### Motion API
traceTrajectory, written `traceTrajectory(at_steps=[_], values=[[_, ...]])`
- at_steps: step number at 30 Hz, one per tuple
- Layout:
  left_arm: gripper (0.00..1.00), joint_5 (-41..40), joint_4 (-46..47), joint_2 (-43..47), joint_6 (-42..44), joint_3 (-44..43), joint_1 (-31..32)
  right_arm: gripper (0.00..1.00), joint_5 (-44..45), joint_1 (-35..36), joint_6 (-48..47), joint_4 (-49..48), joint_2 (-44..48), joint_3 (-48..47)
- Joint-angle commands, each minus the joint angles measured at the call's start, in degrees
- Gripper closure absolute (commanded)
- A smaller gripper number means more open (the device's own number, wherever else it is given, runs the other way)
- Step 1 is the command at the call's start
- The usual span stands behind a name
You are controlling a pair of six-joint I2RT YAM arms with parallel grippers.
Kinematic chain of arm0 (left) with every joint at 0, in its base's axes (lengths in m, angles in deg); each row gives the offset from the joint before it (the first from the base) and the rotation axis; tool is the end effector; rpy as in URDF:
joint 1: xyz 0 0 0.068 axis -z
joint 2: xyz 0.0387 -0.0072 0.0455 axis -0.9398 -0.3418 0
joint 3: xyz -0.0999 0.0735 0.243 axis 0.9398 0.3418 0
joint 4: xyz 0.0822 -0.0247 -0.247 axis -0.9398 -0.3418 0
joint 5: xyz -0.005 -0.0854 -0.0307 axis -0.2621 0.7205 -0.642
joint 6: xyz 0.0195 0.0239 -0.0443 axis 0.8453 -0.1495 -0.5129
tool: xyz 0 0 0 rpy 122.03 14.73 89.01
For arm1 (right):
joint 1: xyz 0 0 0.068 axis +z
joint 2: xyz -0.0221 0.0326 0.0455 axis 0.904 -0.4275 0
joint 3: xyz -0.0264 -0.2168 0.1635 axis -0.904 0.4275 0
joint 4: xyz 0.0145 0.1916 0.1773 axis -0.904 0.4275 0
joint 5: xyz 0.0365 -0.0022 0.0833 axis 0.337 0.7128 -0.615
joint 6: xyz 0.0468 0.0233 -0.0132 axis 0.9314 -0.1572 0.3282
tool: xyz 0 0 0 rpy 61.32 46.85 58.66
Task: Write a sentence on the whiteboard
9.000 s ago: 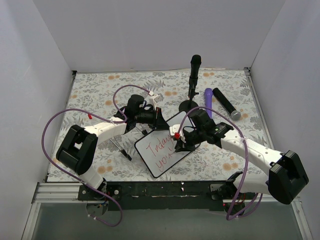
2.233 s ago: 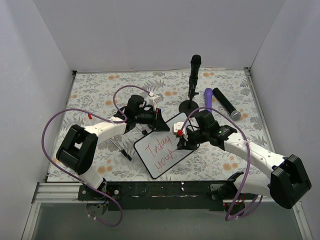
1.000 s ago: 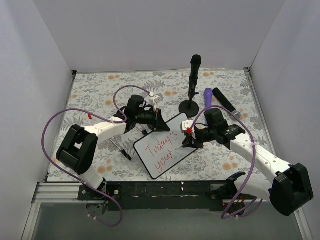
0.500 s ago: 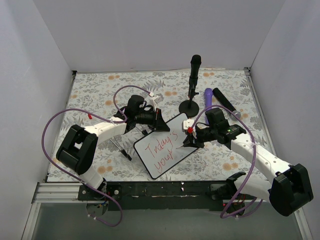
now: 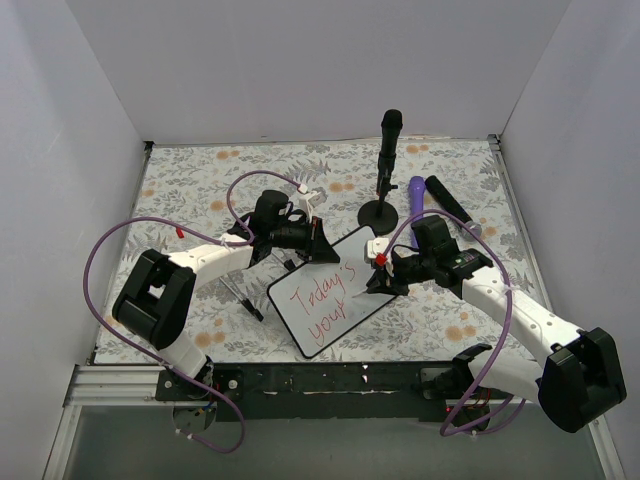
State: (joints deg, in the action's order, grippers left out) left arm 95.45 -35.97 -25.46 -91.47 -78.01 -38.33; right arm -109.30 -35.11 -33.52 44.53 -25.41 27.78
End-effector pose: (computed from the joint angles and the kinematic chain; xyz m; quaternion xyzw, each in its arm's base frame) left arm 0.2759 -0.2010 0.2137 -0.0147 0.8285 -0.5579 0.0464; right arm 0.1809 0.1311 0.2414 -0.6245 0.6064 0.3014 0.3892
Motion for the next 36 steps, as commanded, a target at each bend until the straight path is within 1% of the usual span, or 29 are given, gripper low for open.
traceTrajectory(at_steps=[1, 36], values=[[1.00, -0.4, 2.7, 3.3, 4.9, 0.5, 0.1, 0.99, -1.7, -0.4, 0.4, -1.7, 0.9, 0.4], [1.00, -0.4, 3.0, 3.8, 5.1, 1.1, 0.1, 0.99, -1.4, -0.6, 0.0, -2.0, 1.1, 0.8]])
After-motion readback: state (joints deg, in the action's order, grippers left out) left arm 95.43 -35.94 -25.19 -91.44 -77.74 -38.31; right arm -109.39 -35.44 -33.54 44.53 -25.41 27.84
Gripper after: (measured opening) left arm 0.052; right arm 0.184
